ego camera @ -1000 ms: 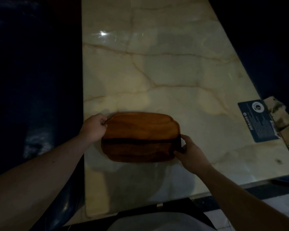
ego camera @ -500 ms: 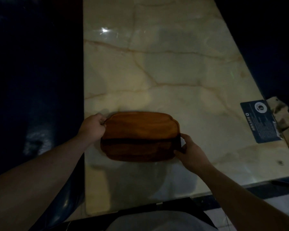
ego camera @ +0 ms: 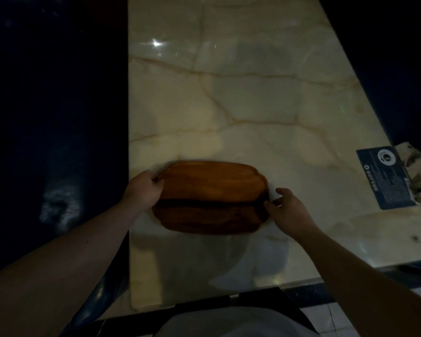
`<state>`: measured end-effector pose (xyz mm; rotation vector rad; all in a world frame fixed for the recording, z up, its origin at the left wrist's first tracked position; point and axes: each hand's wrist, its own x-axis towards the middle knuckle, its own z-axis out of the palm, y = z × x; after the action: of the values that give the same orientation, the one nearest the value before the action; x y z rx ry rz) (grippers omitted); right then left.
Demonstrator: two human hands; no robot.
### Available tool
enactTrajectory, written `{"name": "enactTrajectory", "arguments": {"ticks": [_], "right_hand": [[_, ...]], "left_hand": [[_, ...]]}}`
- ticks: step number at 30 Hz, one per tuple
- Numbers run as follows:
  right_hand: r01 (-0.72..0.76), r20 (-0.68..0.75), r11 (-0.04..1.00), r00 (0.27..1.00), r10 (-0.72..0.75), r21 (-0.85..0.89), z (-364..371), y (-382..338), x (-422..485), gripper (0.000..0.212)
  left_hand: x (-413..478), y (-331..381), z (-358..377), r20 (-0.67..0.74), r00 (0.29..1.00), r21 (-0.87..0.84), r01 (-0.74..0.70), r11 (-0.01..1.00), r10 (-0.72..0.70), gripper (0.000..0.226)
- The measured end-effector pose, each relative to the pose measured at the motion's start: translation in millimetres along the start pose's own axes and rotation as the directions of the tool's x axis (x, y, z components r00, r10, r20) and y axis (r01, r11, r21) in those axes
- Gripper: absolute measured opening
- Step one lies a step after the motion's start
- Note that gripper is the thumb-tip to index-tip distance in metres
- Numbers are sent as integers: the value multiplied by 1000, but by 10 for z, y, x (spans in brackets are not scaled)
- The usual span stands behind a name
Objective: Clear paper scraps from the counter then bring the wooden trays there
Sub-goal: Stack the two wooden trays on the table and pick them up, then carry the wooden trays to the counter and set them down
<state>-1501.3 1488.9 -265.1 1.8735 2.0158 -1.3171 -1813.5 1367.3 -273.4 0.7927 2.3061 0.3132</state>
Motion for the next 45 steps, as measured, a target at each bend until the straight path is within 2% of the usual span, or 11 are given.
{"name": "enactTrajectory", "arguments": {"ticks": [3, 6, 12, 16, 18, 24, 28, 31, 35, 38, 45], "right_hand": [[8, 28, 1000, 1000, -7, -15, 4, -88, 94, 46], [54, 0, 998, 999, -54, -37, 54, -141, 118, 30], [60, -56, 998, 997, -61, -16, 61, -177, 74, 32], [161, -115, 987, 981, -158, 12, -155, -302, 18, 31], [203, -128, 977, 972, -195, 57, -280, -365, 13, 31], [387, -114, 908, 921, -373, 158, -680, -662, 40, 29], [529, -37, 837, 848, -529, 136, -902, -837, 102, 33], [640, 4, 759, 764, -645, 123, -1033, -953, 83, 33], [752, 117, 647, 637, -762, 126, -1077, -1193, -120, 32], [797, 190, 587, 560, -806, 142, -995, -1363, -374, 32], [884, 440, 424, 308, -844, 196, -474, -1551, -1441, 24]], "left_hand": [[-71, -54, 66, 3, 999, -29, 47, 998, -47, 39], [-143, -73, 113, -18, 999, -76, 50, 996, -52, 35], [-378, -50, 160, -105, 994, -197, -11, 980, -10, 26], [-618, 35, 67, -188, 981, -296, -10, 955, -48, 32], [-707, 79, -10, -210, 978, -318, -60, 946, -9, 32], [-1194, 375, -273, -348, 935, -458, -112, 882, -62, 27], [-1611, 609, -328, -476, 860, -511, -98, 854, -186, 23], [-1962, 727, -304, -516, 796, -609, -80, 789, -317, 24], [-2551, 750, -224, -583, 661, -670, -63, 739, -472, 24], [-3006, 688, -175, -612, 577, -680, -34, 733, -541, 23], [-4461, 404, 53, -587, 330, -773, 44, 633, -739, 25]]}}
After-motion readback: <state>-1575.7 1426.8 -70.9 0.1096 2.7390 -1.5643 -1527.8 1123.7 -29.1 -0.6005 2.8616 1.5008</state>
